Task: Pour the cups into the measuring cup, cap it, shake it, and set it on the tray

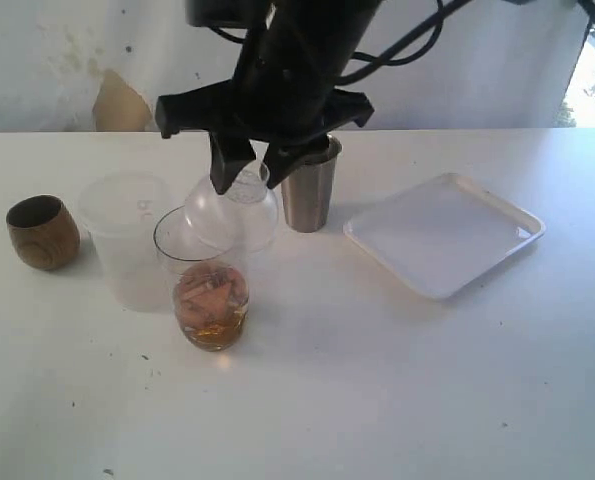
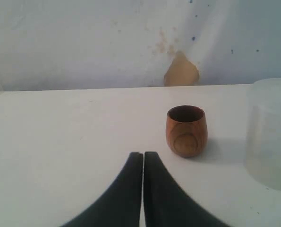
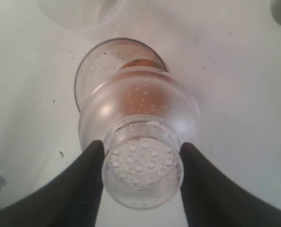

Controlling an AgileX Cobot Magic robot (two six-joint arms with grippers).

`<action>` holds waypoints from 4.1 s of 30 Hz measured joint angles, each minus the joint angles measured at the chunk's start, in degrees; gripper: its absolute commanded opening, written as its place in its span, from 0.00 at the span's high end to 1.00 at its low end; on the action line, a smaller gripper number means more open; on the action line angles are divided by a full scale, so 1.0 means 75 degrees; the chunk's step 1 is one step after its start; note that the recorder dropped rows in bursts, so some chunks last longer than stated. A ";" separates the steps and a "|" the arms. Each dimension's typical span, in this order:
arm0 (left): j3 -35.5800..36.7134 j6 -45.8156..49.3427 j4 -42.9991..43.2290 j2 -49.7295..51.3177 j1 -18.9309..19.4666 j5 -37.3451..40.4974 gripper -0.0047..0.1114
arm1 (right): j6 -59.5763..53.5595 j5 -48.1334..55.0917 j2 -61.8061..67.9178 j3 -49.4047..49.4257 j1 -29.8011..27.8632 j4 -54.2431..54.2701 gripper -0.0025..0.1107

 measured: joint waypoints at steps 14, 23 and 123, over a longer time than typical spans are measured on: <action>0.0000 0.0000 0.0000 0.0000 0.0000 0.0000 0.95 | 0.0207 0.0016 -0.0025 -0.0496 0.0002 -0.0747 0.98; 0.0000 0.0000 0.0000 0.0000 0.0000 0.0000 0.95 | 0.0279 0.0001 -0.1966 -0.0254 -0.0185 -0.1674 0.98; -1.2312 -0.1153 -0.0894 1.2961 -0.4172 0.7659 0.45 | -0.0239 0.0047 -0.2793 0.0474 -0.1186 -0.1979 0.98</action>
